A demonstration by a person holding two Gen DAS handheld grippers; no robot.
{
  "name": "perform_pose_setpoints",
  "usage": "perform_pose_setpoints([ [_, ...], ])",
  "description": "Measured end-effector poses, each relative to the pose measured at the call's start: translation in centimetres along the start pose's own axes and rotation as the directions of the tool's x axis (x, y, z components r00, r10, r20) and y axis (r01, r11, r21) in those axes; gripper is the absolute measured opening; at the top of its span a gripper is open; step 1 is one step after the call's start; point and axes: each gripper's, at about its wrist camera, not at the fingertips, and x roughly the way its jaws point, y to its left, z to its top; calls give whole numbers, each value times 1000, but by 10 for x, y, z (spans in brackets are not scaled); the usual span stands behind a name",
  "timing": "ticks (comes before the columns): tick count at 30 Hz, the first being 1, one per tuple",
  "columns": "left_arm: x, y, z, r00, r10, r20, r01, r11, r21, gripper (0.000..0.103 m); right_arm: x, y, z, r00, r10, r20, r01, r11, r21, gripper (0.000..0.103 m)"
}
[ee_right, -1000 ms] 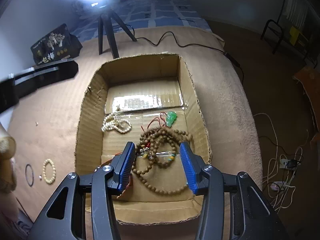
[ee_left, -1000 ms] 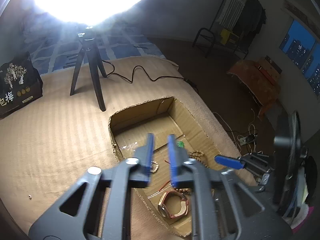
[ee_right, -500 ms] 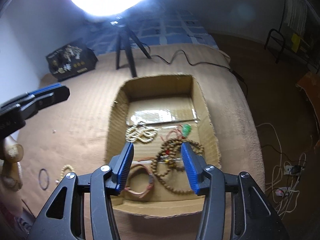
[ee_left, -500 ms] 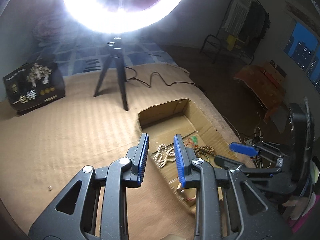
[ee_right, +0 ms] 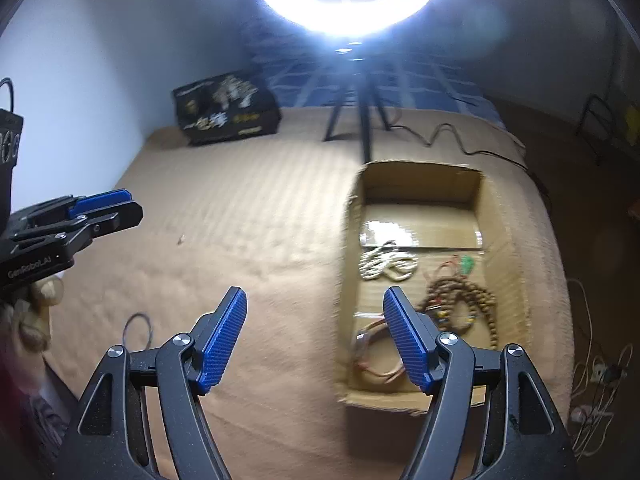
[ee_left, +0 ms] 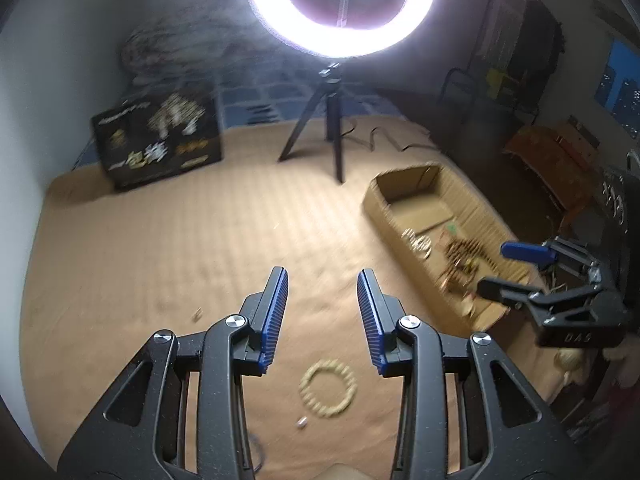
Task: Organize jewelry
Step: 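Move the left tool to the blue bangle while the right tool approaches the yellow bead bracelet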
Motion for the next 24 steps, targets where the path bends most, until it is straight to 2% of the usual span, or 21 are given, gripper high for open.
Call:
perform_pose_setpoints([
  [6,-13,37,-46,998,50,-43,-51,998,-28,36,15,32,-11,998,45,-47,-47,998,-44,71],
  [11,-21,64,-82,996,44,-81,-52,993,-102,37,36,52,-18,991,67,-117,-75,995,-64,71],
  [13,-20,71,-93,994,41,-101,-53,991,-122,53,44,61,-22,986,73,-152,-85,994,-70,71],
  [14,-20,75,-99,993,36,-109,-50,989,-136,65,46,64,-23,984,75,-161,-86,994,-67,71],
  [15,-19,78,-104,993,27,-112,-45,987,-155,67,50,66,-24,983,79,-168,-90,994,-60,71],
  [19,-10,98,-124,989,-29,-148,-12,963,-268,69,65,70,-29,972,114,-203,-118,993,-5,71],
  [24,9,109,-138,979,-38,-203,-25,954,-297,69,83,68,-36,960,145,-239,-135,989,59,71],
])
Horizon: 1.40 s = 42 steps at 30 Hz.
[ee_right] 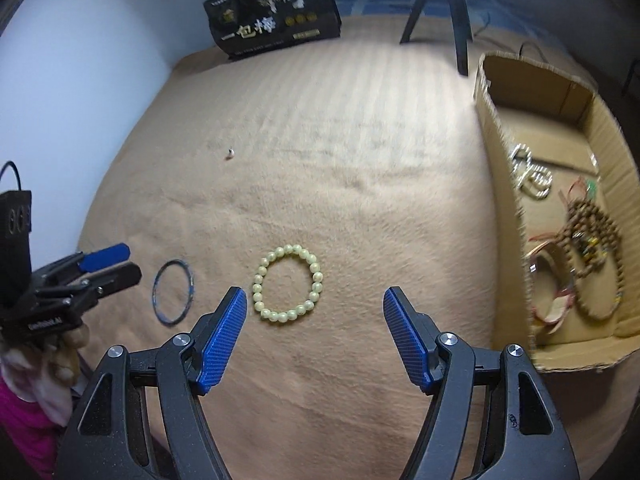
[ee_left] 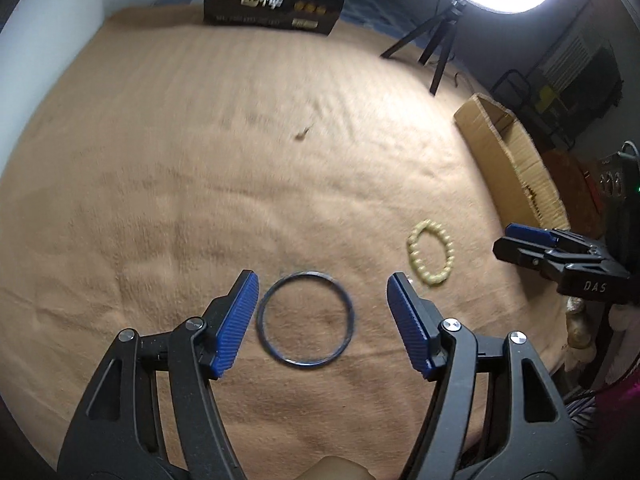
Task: Organize jewelry
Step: 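Move the left tool to the blue bangle while the right tool approaches the yellow bead bracelet, then close the left tool on the blue bangle rim and lift it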
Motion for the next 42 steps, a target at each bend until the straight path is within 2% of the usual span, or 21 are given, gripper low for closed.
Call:
perform_pose_setpoints([
  [4,13,12,-3,1000,0,-27,-1,999,-39,69,12,0,0,1000,-9,-23,9,1000,6,70],
  [12,37,25,-5,996,-24,-87,15,995,-99,69,22,-2,4,999,-1,-45,2,1000,12,52],
  [14,40,23,-7,994,-37,-106,26,995,-99,69,25,-2,5,999,-1,-52,2,1000,11,52],
  [22,45,5,-16,992,-1,-122,-2,1000,-22,70,36,-6,6,997,-8,-80,9,1000,8,46],
  [27,51,-18,-26,989,87,-121,-75,992,103,78,41,-5,7,996,-9,-91,10,1000,6,44],
  [31,59,-35,-33,980,164,-110,-139,969,204,82,45,-3,6,995,-14,-96,14,1000,0,40],
  [33,61,-38,-35,977,188,-98,-163,962,221,82,51,1,7,995,-23,-97,23,1000,-8,37],
  [38,63,-40,-35,977,196,-89,-172,960,221,82,64,10,5,994,-50,-98,49,999,-19,34],
  [40,62,-42,-34,977,197,-85,-175,960,219,79,68,13,5,993,-61,-97,59,998,-23,33],
  [41,62,-42,-34,976,202,-79,-181,959,218,73,69,15,4,993,-67,-95,65,998,-28,29],
  [42,61,-42,-33,977,200,-78,-180,960,215,73,70,18,4,993,-73,-94,70,997,-32,24],
])
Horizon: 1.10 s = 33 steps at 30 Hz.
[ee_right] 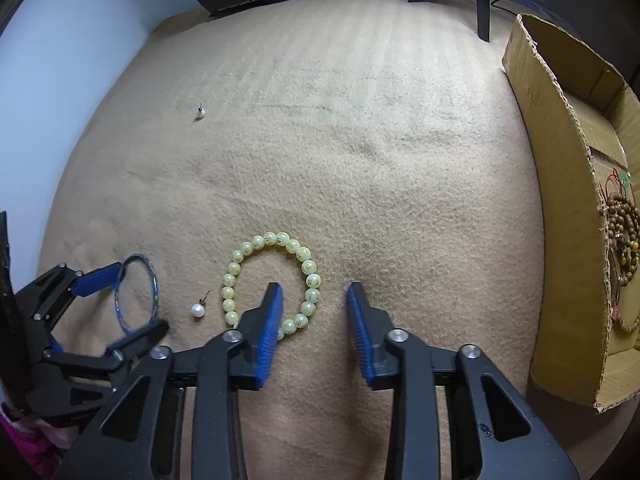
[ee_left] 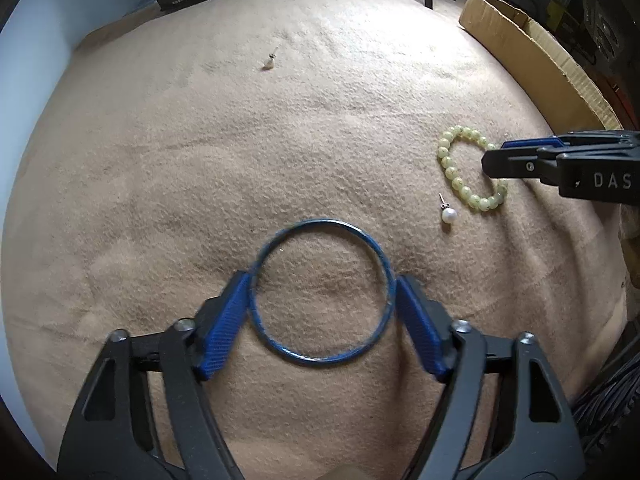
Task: Organize jewelry
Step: 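Close the left tool on the blue bangle rim and lift it, then grasp the yellow bead bracelet with the right tool while the left tool holds the bangle up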
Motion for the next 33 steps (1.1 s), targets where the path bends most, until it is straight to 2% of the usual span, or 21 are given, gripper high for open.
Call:
perform_pose_setpoints([
  [3,0,2,2,1000,-5,-2,5,1000,-5,73,4,6,-2,1000,-14,2,14,1000,-20,13],
  [8,-2,5,2,1000,-10,1,10,1000,-12,73,8,15,-2,1000,-1,15,1,1000,-22,6],
  [20,-31,6,12,995,-71,73,74,996,-42,73,-36,19,6,992,45,116,-42,999,-21,6],
  [33,-64,-20,34,977,-136,166,143,989,-28,73,-95,-18,4,972,50,228,-52,999,2,6],
])
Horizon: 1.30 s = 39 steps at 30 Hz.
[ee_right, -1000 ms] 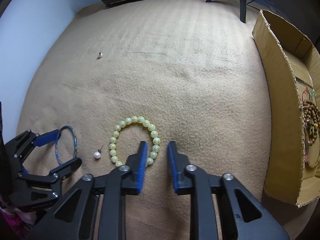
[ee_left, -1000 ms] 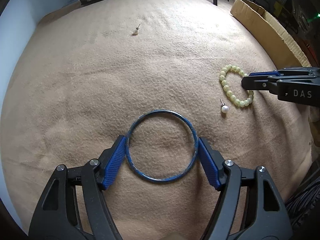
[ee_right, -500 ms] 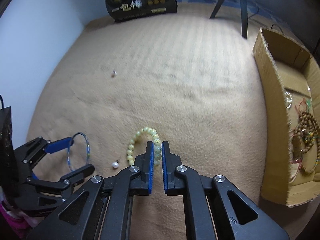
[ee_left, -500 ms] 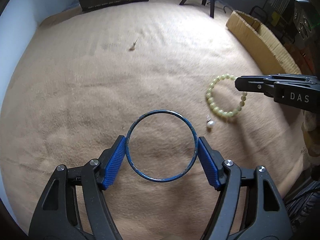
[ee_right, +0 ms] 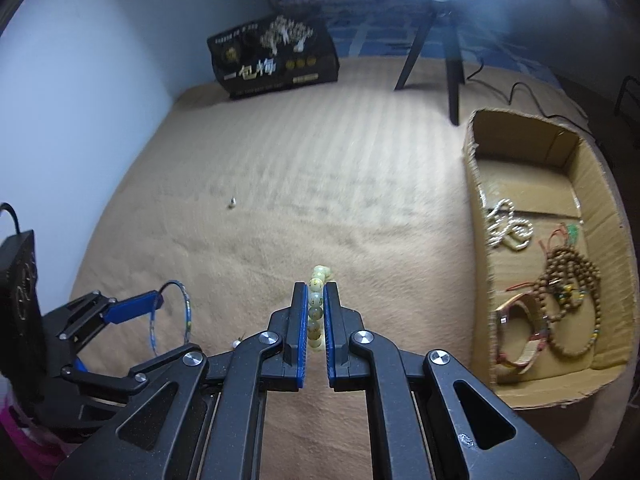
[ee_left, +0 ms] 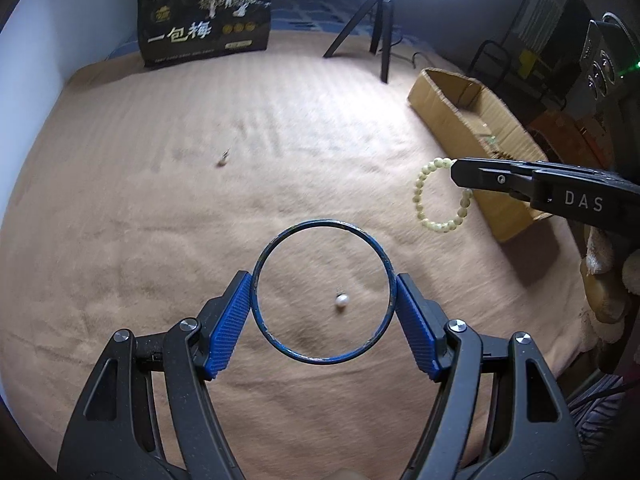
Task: Organize jewelry
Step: 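Grasp the yellow bead bracelet with the right tool while the left tool holds the bangle up, then carry the bangle with the left tool into the box while the right tool drops the bracelet there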
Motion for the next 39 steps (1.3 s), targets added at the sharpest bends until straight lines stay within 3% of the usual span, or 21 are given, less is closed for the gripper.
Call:
perform_pose_setpoints([
  [20,3,-87,58,991,-104,88,96,992,87,73,-74,-86,33,981,-91,174,68,989,134,6],
  [39,55,-165,111,984,-153,89,136,975,177,73,-62,-157,61,969,-182,165,141,962,233,6],
])
